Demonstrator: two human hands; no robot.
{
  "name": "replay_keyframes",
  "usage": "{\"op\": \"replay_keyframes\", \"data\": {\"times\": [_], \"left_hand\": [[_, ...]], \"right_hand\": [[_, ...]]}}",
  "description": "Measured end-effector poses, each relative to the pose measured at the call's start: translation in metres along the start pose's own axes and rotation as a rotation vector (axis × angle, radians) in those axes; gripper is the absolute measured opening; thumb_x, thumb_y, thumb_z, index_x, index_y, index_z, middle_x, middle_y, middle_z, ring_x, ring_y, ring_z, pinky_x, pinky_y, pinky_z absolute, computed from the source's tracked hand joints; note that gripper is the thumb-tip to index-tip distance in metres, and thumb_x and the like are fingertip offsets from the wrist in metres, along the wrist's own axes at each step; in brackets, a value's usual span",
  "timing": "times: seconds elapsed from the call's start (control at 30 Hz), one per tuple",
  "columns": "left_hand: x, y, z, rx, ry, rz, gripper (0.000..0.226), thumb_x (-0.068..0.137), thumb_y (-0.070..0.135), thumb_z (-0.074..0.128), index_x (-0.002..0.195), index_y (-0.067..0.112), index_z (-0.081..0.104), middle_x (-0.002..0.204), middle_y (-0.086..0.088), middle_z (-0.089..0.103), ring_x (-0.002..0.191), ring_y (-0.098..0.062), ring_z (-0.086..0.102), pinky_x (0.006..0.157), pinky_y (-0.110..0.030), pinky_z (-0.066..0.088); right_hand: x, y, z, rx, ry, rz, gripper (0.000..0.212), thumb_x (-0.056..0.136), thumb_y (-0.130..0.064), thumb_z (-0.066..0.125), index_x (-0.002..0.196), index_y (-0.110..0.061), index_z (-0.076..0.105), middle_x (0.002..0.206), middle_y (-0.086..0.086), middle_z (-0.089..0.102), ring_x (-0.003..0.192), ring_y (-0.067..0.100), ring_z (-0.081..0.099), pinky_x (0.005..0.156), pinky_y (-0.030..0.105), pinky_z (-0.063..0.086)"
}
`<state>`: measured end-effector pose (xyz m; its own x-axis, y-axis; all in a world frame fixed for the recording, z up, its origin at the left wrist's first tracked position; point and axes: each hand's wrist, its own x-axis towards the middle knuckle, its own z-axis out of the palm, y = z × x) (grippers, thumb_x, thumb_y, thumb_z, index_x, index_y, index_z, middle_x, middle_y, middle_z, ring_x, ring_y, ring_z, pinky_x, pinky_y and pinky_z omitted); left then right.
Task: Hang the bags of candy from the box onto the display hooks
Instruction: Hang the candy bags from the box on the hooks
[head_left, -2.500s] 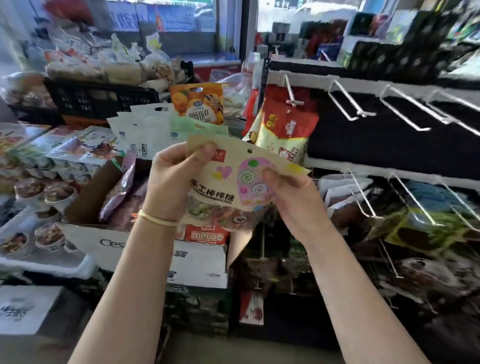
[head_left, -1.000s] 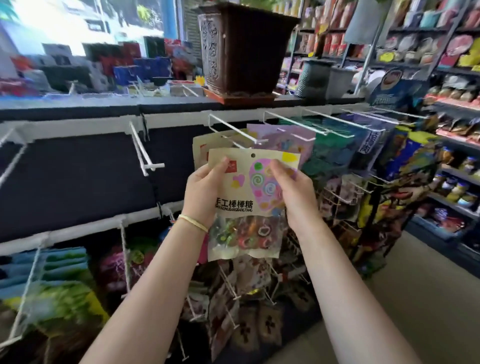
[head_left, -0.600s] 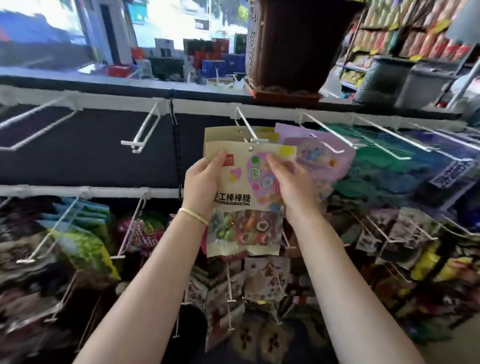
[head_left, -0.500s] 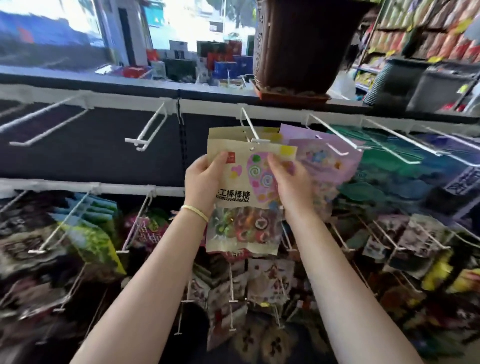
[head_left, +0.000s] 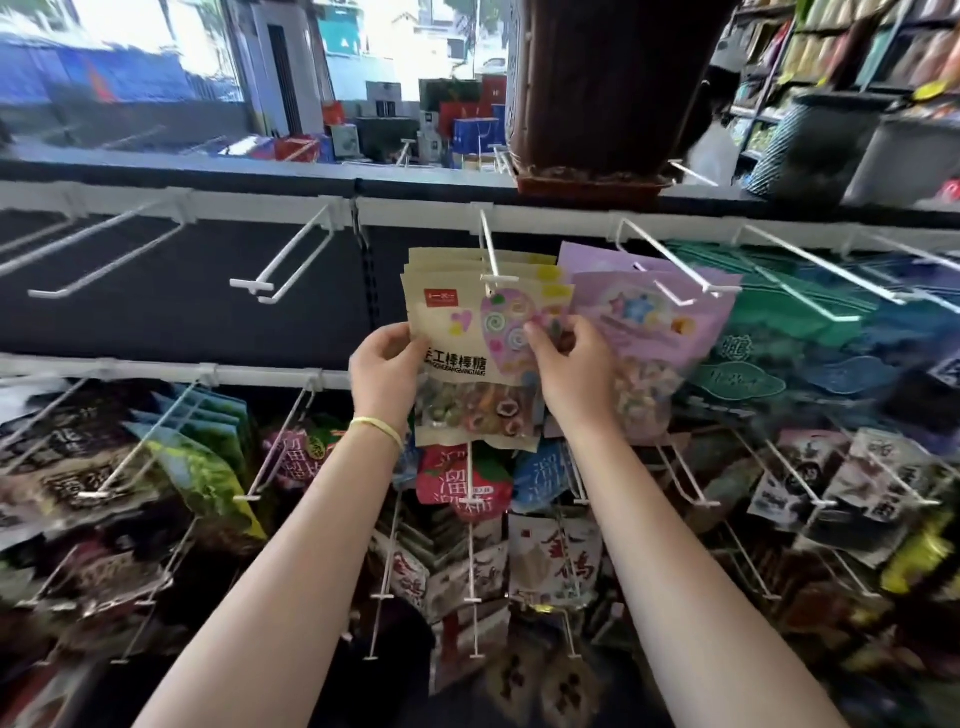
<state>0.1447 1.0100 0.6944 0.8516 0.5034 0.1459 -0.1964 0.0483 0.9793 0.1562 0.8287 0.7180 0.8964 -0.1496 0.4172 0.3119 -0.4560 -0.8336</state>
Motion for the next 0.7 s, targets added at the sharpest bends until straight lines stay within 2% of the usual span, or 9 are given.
{"op": "replay_keyframes", "data": {"times": [0.1, 0.2, 0.3, 0.37, 0.43, 0.5, 0.6, 0.7], "left_hand": [[0.002, 0.004, 0.002, 0.029, 0.018, 0.007, 0.013, 0.095, 0.008, 0.065, 0.105, 0.011, 0.072, 0.097, 0.003, 0.075, 0.09, -0.009, 0.071, 0.079, -0.021, 0.059], [0.003, 0.003, 0.001, 0.075, 0.013, 0.015, 0.017, 0.094, 0.008, 0.066, 0.11, 0.012, 0.071, 0.099, 0.005, 0.074, 0.092, -0.007, 0.071, 0.075, -0.016, 0.057], [0.0, -0.002, -0.006, 0.23, 0.035, 0.035, 0.026, 0.092, 0.017, 0.07, 0.118, 0.017, 0.065, 0.1, 0.007, 0.071, 0.092, -0.005, 0.068, 0.074, -0.017, 0.053], [-0.009, -0.004, -0.016, 0.345, 0.053, 0.052, 0.025, 0.091, 0.02, 0.069, 0.115, 0.018, 0.064, 0.096, 0.006, 0.068, 0.088, -0.006, 0.064, 0.073, -0.019, 0.049], [-0.018, -0.007, -0.028, 0.408, -0.039, 0.059, 0.013, 0.094, 0.018, 0.065, 0.106, 0.017, 0.067, 0.088, 0.005, 0.068, 0.08, -0.01, 0.064, 0.069, -0.02, 0.049], [-0.025, -0.007, -0.046, 0.461, -0.217, 0.051, 0.009, 0.096, 0.017, 0.062, 0.096, 0.019, 0.071, 0.082, 0.003, 0.071, 0.072, -0.014, 0.067, 0.068, -0.025, 0.054], [-0.035, -0.004, -0.091, 0.566, -0.487, 0.055, 0.014, 0.098, 0.015, 0.06, 0.093, 0.02, 0.072, 0.078, 0.003, 0.073, 0.065, -0.005, 0.067, 0.062, -0.02, 0.053], [-0.041, 0.003, -0.165, 0.556, -0.534, 0.072, 0.012, 0.098, 0.012, 0.062, 0.094, 0.012, 0.073, 0.075, 0.002, 0.071, 0.063, -0.005, 0.066, 0.056, -0.016, 0.051]], "right_hand": [[0.006, 0.003, 0.004, -0.015, -0.013, 0.016, 0.025, 0.096, -0.039, 0.065, 0.093, -0.016, 0.058, 0.081, -0.012, 0.056, 0.073, -0.001, 0.05, 0.058, 0.011, 0.038], [0.005, 0.006, 0.004, -0.003, 0.008, 0.012, 0.027, 0.094, -0.038, 0.068, 0.096, -0.013, 0.058, 0.084, -0.006, 0.058, 0.075, 0.009, 0.055, 0.06, 0.021, 0.042], [-0.008, 0.011, 0.004, -0.005, 0.136, -0.031, 0.028, 0.09, -0.03, 0.073, 0.099, -0.017, 0.049, 0.094, -0.001, 0.057, 0.084, 0.015, 0.056, 0.068, 0.024, 0.047], [-0.022, 0.014, 0.006, -0.04, 0.208, -0.044, 0.025, 0.091, -0.026, 0.07, 0.094, -0.014, 0.048, 0.09, 0.002, 0.054, 0.079, 0.016, 0.053, 0.066, 0.023, 0.044], [-0.039, 0.014, 0.01, -0.017, 0.116, -0.001, 0.018, 0.094, -0.023, 0.065, 0.089, -0.013, 0.052, 0.079, -0.001, 0.055, 0.067, 0.005, 0.051, 0.059, 0.015, 0.039], [-0.058, 0.01, 0.02, -0.002, -0.083, 0.037, 0.019, 0.097, -0.025, 0.062, 0.085, -0.012, 0.057, 0.072, -0.001, 0.058, 0.061, 0.008, 0.052, 0.055, 0.016, 0.037], [-0.088, -0.008, 0.049, -0.056, -0.326, 0.019, 0.022, 0.1, -0.032, 0.058, 0.084, -0.016, 0.062, 0.073, 0.0, 0.062, 0.064, 0.009, 0.055, 0.054, 0.017, 0.037], [-0.125, -0.041, 0.099, -0.034, -0.417, -0.008, 0.025, 0.099, -0.031, 0.058, 0.078, -0.017, 0.062, 0.068, 0.001, 0.062, 0.06, 0.01, 0.057, 0.055, 0.021, 0.04]]}}
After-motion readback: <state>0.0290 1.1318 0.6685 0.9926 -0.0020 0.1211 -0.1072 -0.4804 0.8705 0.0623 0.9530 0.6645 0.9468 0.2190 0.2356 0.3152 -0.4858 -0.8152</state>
